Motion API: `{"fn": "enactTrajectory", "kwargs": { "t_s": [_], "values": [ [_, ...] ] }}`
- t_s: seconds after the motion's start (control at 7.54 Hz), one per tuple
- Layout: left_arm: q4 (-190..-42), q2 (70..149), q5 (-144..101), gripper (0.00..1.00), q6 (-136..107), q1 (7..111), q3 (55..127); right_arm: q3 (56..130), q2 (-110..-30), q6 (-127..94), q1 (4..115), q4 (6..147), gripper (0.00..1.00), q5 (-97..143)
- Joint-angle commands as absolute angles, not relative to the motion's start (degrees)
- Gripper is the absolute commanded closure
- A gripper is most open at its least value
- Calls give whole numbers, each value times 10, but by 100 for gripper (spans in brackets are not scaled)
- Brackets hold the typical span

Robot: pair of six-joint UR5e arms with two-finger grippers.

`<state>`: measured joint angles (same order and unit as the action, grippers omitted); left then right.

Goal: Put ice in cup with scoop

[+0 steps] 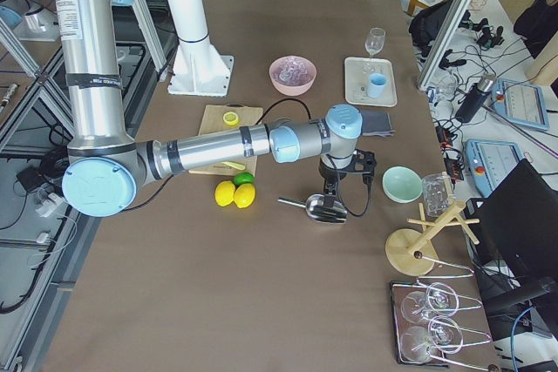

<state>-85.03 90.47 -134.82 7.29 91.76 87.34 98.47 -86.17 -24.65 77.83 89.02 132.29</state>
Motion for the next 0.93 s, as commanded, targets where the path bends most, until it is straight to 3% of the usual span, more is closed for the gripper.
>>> {"fn": "enactTrajectory", "kwargs": {
  "t_s": [0.0,0.27,0.4,0.66,0.8],
  "values": [
    [-851,904,-1348,2,73,918,873,1020,-849,-38,905,1029,0,1325],
    [-851,904,-1347,2,73,918,873,1008,-862,103,963,1076,0,1319],
    [-851,904,-1347,2,73,918,873,994,-903,145,965,1064,0,1318],
    [-851,904,-1347,2,73,918,873,928,-910,150,965,988,0,1319],
    [-851,904,-1347,2,72,918,873,932,-909,146,965,983,0,1318]
  ]
}}
